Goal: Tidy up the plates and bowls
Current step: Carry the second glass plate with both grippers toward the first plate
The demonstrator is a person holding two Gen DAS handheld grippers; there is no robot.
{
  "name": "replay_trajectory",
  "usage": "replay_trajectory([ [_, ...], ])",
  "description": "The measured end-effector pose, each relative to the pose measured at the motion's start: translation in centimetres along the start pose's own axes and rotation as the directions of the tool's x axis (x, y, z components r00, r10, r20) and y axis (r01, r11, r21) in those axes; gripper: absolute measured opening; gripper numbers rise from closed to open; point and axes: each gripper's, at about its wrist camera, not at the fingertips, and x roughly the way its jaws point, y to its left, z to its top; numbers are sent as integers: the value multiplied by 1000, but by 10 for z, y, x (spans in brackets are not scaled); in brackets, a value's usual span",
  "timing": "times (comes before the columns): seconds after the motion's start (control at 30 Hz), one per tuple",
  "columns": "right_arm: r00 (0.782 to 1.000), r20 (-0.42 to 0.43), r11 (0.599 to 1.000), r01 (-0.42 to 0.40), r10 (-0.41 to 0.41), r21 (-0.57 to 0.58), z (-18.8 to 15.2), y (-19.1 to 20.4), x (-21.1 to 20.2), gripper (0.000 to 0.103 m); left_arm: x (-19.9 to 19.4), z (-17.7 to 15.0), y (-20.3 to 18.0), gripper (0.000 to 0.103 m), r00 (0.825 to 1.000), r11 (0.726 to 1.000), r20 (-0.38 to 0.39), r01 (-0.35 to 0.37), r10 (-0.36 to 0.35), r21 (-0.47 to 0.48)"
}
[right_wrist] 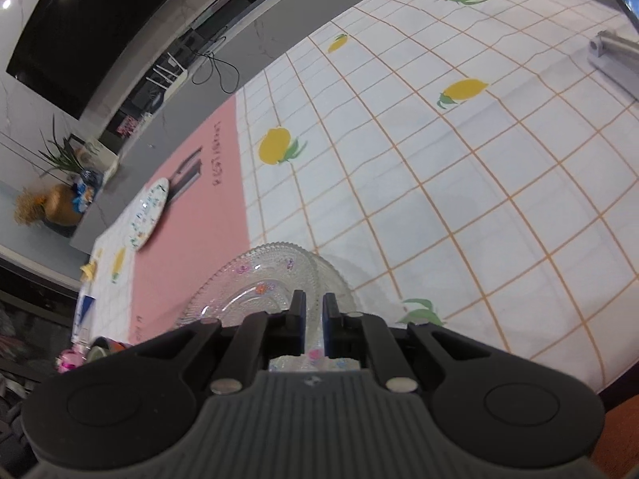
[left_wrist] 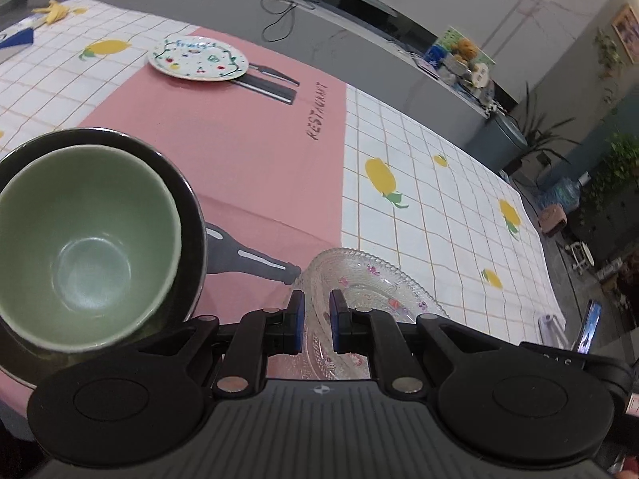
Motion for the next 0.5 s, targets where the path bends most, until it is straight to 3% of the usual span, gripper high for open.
replay_trajectory([
  [0.23, 999, 27, 999, 23, -22, -31, -3, 2, -2, 6, 7, -9, -12, 14, 998, 992, 16, -54, 52, 114],
  [0.5, 996, 3, 994, 84, -84, -71, -5, 7, 12, 7, 16, -19, -14, 14, 994, 981, 5, -110, 111, 160],
])
